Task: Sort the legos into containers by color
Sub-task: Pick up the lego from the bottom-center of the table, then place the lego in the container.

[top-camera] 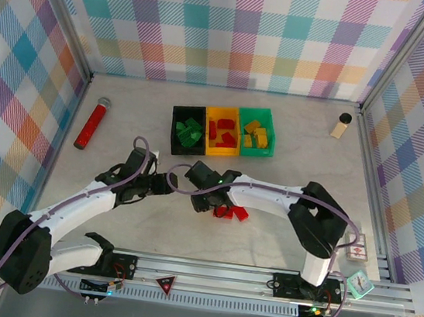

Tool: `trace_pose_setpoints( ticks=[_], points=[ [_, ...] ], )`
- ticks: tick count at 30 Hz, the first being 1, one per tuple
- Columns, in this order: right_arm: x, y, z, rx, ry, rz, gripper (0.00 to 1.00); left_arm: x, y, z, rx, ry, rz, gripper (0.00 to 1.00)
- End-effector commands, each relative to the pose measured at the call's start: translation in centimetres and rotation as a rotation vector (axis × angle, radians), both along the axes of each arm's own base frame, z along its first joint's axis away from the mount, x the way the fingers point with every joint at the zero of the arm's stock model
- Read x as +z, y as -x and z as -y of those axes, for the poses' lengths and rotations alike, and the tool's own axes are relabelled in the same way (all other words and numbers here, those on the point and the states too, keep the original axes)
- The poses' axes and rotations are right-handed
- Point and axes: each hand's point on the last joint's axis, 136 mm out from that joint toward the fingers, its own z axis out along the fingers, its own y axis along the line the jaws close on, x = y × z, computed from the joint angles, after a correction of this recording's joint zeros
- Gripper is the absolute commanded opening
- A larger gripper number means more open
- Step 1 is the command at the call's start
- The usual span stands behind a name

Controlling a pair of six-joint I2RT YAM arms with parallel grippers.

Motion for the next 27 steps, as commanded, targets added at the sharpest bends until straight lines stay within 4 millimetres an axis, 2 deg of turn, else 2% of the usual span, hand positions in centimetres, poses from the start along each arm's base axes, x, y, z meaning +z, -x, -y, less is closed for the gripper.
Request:
trace_pose_setpoints(
  ticks=[1,6,13,19,27],
  points=[
    [5.3,-3.0,1.4,-0.02,-0.044,0.131,0.38,0.0,0.5,1.2,-0.008,0.056,0.003,0.69],
    [9.4,-7.6,4.6,-0.14,-0.146,0.182,0.39,-0.5,1.1,2.1,-0.025,0.05,-0.006,0.69],
    [12.5,-13.3,8.0,-0.265,-0.252,0.221,0.4,-0.3,1.7,3.9,-0.055,0.07,0.001,0.69],
    [12.7,-18.0,10.4,-0.355,-0.254,0.232,0.4,-0.4,2.2,5.6,-0.089,0.064,0.002,0.69],
    [10.3,-23.3,13.6,-0.471,-0.235,0.214,0.41,-0.6,2.8,7.0,-0.113,0.034,0.012,0.69]
  ],
)
